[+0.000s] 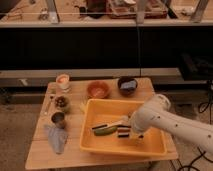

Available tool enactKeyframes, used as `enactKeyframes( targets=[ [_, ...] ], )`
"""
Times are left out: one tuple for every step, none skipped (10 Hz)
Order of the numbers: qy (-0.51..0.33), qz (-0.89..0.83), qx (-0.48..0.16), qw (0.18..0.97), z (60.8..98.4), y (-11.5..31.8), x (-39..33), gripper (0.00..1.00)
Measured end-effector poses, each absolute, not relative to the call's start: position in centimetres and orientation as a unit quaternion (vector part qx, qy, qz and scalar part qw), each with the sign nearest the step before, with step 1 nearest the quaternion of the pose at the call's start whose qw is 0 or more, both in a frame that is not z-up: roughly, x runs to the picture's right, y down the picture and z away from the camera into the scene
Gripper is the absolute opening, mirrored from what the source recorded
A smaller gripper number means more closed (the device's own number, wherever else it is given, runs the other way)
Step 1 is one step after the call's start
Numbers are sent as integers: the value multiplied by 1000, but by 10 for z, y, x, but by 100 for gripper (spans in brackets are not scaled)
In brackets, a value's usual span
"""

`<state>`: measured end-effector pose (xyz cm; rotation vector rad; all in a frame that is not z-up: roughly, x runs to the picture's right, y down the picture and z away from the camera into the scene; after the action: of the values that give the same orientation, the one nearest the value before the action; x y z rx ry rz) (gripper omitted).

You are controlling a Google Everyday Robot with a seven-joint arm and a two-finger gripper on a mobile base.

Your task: Wipe tray with eraser

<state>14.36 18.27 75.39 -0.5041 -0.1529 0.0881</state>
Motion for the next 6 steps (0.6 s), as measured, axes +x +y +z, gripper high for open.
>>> enactKeyframes(
  targets=[
    [-66,50,-244,966,766,167,150,11],
    [-60,57,-244,966,780,152,152,11],
    [-54,62,-241,967,796,135,149,11],
    [-54,64,-240,967,804,125,145,11],
    [-52,64,-237,968,810,118,139,11],
    [-53,65,-236,968,812,116,129,11]
  ],
)
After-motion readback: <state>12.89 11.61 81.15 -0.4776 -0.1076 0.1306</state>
